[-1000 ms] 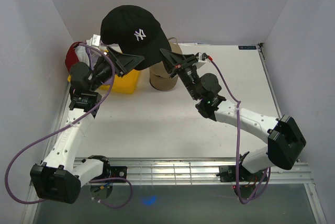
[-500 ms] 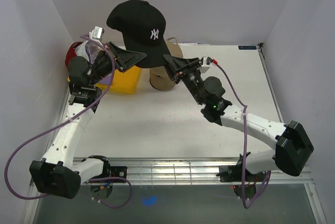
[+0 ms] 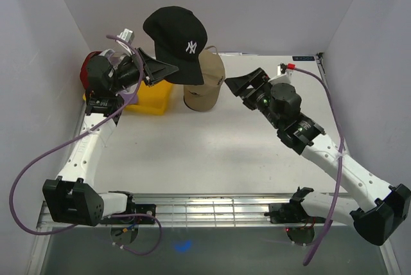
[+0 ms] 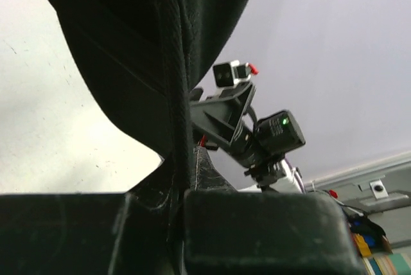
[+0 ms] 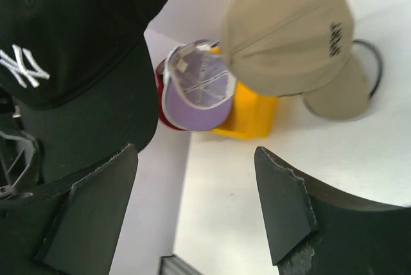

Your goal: Stack the hats

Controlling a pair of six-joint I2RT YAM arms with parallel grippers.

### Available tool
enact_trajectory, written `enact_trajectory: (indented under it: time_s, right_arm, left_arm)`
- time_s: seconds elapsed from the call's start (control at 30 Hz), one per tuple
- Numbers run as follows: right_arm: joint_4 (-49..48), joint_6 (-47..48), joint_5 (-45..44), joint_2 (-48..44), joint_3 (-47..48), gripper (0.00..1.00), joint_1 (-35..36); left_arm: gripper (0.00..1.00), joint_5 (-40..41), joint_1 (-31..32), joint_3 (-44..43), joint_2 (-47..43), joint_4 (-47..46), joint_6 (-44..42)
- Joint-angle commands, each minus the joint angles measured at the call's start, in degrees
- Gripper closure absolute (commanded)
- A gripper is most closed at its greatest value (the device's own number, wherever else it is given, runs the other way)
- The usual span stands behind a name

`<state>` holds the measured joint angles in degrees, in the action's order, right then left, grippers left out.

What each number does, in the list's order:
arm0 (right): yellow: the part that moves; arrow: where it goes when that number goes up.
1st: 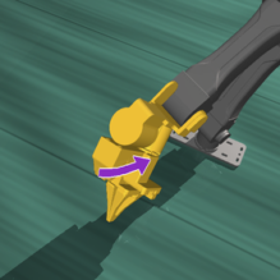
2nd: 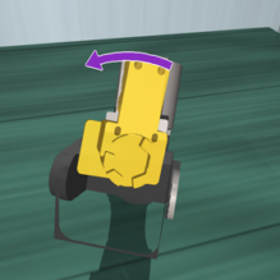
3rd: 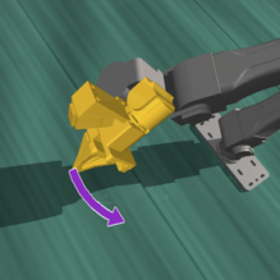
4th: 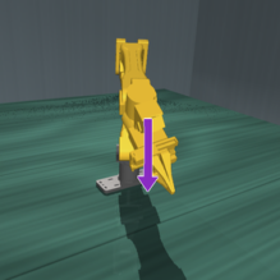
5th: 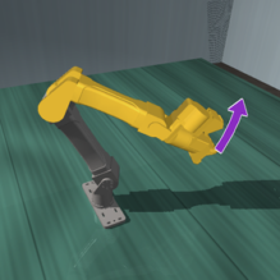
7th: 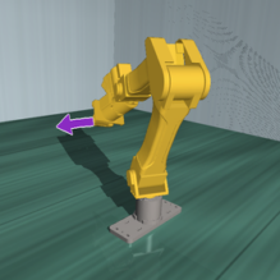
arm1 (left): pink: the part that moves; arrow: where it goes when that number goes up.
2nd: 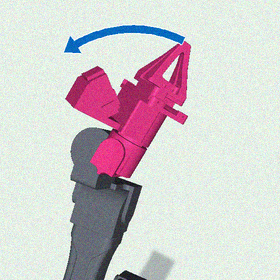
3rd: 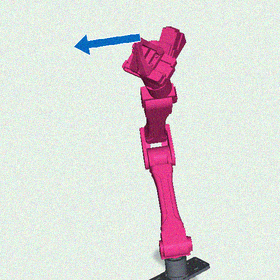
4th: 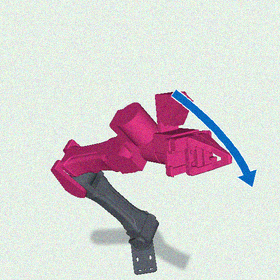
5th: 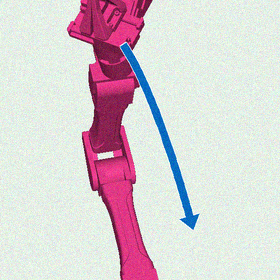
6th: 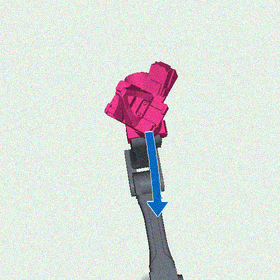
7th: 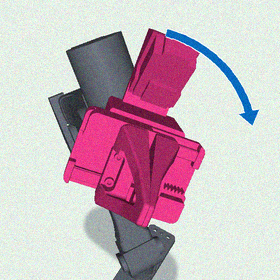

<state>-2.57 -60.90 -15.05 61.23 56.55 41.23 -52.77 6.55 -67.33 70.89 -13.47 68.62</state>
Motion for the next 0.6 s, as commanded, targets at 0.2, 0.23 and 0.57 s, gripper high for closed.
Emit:
enact_trajectory:
  time_s: [0.2,0.23,0.57]
  right_arm:
    - [12.50,16.61,19.48,10.21,19.64,0.17,-12.75]
    - [10.15,16.17,22.05,11.79,19.73,0.16,-13.71]
    - [-8.06,5.19,40.71,18.13,13.68,0.13,-19.88]
  left_arm:
    - [1.00,-10.06,-0.39,-1.49,4.42,-18.39,9.94]
    - [1.00,-10.59,-0.39,-1.14,5.13,-20.69,11.26]
    - [1.00,-11.91,-0.66,0.80,16.99,-48.20,30.42]
